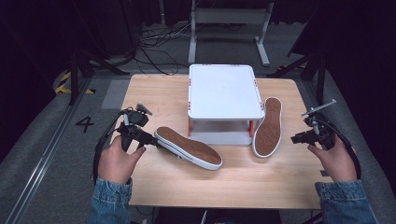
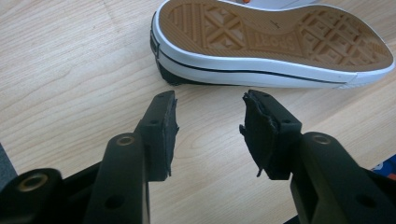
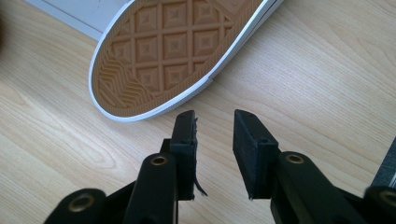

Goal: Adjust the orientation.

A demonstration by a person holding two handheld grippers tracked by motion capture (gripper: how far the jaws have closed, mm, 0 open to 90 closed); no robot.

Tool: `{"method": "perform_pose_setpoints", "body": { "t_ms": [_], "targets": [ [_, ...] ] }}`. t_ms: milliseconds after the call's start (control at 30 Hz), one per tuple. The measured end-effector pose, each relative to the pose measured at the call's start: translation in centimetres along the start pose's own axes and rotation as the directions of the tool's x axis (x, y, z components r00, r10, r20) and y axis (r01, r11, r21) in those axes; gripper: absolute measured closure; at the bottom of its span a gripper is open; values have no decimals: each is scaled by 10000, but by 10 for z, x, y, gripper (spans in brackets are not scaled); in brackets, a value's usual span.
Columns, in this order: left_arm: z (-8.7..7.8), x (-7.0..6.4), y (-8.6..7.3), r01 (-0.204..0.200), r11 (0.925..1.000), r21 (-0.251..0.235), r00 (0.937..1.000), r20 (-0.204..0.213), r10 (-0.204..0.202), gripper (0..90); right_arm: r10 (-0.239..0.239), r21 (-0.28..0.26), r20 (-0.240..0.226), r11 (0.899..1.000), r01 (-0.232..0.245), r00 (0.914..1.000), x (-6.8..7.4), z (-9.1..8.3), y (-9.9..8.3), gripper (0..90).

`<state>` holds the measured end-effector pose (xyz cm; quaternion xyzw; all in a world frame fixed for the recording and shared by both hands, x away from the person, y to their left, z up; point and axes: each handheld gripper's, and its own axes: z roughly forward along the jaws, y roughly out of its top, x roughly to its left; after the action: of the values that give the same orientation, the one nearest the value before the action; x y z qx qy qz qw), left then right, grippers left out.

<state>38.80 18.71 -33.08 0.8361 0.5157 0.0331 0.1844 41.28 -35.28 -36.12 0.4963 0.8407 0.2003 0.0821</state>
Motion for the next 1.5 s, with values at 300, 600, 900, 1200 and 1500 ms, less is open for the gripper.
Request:
{"method": "perform_pose_setpoints", "body": {
  "t_ms": [300,600,900,1200,1500],
  "targets": [
    [0,-9,8,-572,9980,-259,9977,349,581,468,-405,-169,-18,9990,405,9992,4,-1,-4,664],
    [13,-33,22,-1400,9899,-200,9898,256,1405,645,-200,-231,-91,9995,198,9998,2,-4,-11,701],
    [42,-61,38,-1990,9798,184,9792,443,1981,685,-154,-132,-158,9998,152,9998,2,0,-15,699],
    [62,-69,42,-2353,9696,672,9716,420,2328,852,-171,-109,-169,9998,169,9997,2,-1,-18,700],
    [65,-65,34,-2222,9699,997,9736,755,2153,845,-287,-180,-237,9994,283,9993,5,-1,-11,687]
  ]
}}
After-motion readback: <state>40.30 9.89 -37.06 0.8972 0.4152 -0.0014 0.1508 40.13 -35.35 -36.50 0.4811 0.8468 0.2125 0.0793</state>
